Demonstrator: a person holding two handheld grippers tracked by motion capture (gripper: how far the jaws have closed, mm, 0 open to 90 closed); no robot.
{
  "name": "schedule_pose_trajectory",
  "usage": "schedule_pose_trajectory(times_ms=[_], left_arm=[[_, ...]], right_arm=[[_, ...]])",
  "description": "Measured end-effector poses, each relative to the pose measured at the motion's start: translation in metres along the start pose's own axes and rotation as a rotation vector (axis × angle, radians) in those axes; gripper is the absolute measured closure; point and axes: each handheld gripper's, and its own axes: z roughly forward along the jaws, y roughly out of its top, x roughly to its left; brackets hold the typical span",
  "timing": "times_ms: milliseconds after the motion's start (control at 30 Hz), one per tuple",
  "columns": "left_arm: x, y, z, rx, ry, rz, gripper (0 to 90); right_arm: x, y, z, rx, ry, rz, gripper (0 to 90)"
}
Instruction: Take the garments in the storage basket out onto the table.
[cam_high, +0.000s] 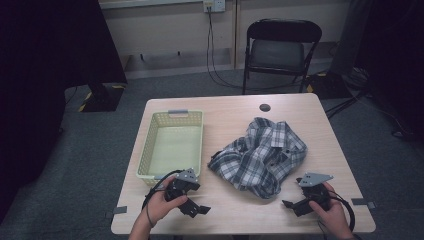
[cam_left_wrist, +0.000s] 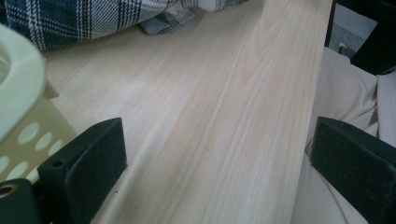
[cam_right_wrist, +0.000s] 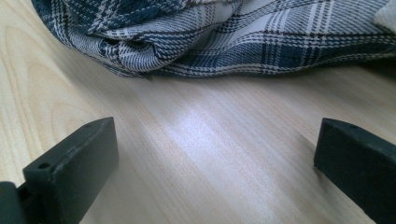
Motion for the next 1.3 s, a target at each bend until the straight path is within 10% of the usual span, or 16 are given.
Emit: schedule_pose_trajectory(times_ms=[1300], left_arm=[[0.013, -0.027, -0.022, -0.003, -0.001, 0.001, 3.2]], right_arm=[[0.0, 0.0, 0.0, 0.0, 0.0, 0.0, 0.0]])
